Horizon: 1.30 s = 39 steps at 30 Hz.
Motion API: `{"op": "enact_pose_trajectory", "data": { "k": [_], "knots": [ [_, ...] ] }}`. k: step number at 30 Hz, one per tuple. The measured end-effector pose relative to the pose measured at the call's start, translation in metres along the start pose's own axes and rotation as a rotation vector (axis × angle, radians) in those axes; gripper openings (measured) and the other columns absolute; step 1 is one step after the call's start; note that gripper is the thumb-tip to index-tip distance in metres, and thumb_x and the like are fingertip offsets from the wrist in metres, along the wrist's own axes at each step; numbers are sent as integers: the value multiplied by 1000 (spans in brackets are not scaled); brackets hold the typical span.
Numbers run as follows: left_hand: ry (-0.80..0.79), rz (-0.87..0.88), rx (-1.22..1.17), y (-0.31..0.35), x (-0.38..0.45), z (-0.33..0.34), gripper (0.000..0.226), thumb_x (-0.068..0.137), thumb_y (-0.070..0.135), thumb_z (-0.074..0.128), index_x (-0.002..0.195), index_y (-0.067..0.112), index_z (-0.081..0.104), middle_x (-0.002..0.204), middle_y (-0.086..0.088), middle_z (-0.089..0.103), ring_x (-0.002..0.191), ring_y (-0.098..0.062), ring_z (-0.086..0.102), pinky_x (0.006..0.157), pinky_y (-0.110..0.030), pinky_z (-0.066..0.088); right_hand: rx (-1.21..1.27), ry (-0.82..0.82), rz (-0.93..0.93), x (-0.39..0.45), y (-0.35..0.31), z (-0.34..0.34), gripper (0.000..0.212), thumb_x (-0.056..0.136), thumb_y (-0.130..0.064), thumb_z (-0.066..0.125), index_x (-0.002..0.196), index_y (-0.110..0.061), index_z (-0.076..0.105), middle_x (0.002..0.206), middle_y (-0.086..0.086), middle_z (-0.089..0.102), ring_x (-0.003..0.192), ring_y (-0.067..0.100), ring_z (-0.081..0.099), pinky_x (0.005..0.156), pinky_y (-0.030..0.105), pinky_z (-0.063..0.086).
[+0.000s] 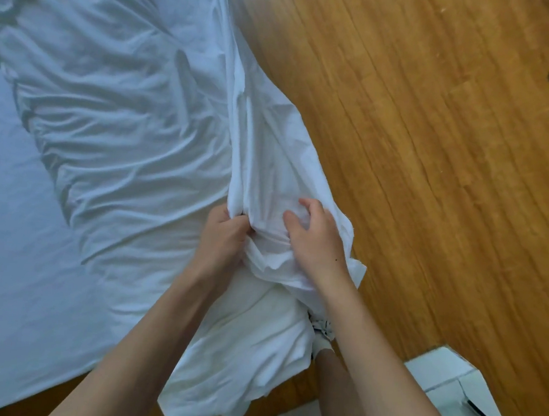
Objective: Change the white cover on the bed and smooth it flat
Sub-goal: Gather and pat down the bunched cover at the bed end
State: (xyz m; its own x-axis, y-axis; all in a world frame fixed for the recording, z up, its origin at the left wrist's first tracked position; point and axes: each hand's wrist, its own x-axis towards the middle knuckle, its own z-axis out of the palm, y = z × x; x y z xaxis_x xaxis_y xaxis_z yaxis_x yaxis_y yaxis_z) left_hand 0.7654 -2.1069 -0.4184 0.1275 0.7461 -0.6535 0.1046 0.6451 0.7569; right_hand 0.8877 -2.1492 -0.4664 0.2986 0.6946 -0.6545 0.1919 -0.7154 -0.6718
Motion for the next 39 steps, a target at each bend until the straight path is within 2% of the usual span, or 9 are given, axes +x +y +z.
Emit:
{"op": "enact_pose_trajectory", "data": {
  "k": [3, 8, 13, 16, 21, 26, 31, 35, 39],
  "knots": [
    [94, -52, -184, 3, -2, -5, 56, 75, -21, 31, 71, 14, 74, 74, -3, 73, 71, -20, 70, 62, -27, 57, -292, -33, -27, -4, 18, -6, 42, 99, -37, 41, 139, -23, 41, 141, -7, 38, 126, 14, 41, 95, 29, 35],
    [221, -82, -299, -3, -19, -14, 51, 71, -15, 29, 71, 15, 71, 79, -13, 62, 80, -29, 57, 73, -40, 45, -608, -66, -200, -18, 51, -24, 32, 97, -26, 41, 125, -17, 53, 125, -4, 51, 115, 14, 45, 97, 31, 34],
    [28, 4, -242, -7, -26, -11, 24, 70, 13, 47, 71, 19, 70, 78, -2, 66, 78, -15, 63, 66, -26, 48, -859, -66, -364, -26, 88, -56, 17, 84, -24, 41, 73, -22, 54, 69, -9, 54, 67, 7, 49, 120, 43, 8],
    [-36, 83, -139, -7, -24, -1, 29, 83, 30, 53, 103, 21, 72, 104, 0, 73, 101, -15, 68, 83, -28, 55, -828, -63, -489, -22, 109, -58, 31, 86, -31, 34, 65, -22, 55, 61, -9, 55, 59, 5, 50, 120, 38, 17],
    [2, 112, -87, -14, -21, 2, 16, 80, 17, 69, 87, 29, 77, 96, 1, 75, 95, -17, 71, 75, -25, 56, -671, -116, -801, -21, 130, -48, 36, 98, -42, 40, 70, -22, 49, 65, -10, 49, 60, 7, 46, 86, 24, 40],
    [17, 207, 188, -24, -13, 5, 26, 82, -3, 70, 88, 23, 70, 85, 10, 75, 84, -8, 71, 70, -20, 53, -751, -75, -808, -12, 154, -48, 33, 97, -37, 40, 84, -14, 61, 85, -3, 59, 62, 10, 54, 50, 20, 40],
    [195, 309, 449, -34, -17, 12, 16, 87, 2, 60, 72, 7, 58, 63, 9, 59, 57, 4, 54, 52, -9, 39, -337, -68, -380, 8, 144, -34, 43, 92, -48, 27, 74, -21, 55, 75, -10, 52, 62, 4, 46, 57, 22, 34],
    [290, 375, 524, -35, -21, 16, 14, 87, 1, 57, 91, 13, 56, 82, 7, 59, 72, 7, 56, 61, -6, 39, 152, 355, 110, 16, 132, -15, 15, 97, -31, 50, 108, -22, 55, 97, -10, 57, 89, 9, 56, 67, 19, 39],
    [312, 358, 546, -34, -21, 16, 34, 82, -11, 52, 64, 14, 39, 58, 7, 40, 50, -1, 41, 48, -11, 30, 721, 97, 643, 31, 138, -2, 55, 87, -53, 60, 128, -16, 56, 117, -4, 64, 106, 18, 62, 93, 37, 50]
  ]
}}
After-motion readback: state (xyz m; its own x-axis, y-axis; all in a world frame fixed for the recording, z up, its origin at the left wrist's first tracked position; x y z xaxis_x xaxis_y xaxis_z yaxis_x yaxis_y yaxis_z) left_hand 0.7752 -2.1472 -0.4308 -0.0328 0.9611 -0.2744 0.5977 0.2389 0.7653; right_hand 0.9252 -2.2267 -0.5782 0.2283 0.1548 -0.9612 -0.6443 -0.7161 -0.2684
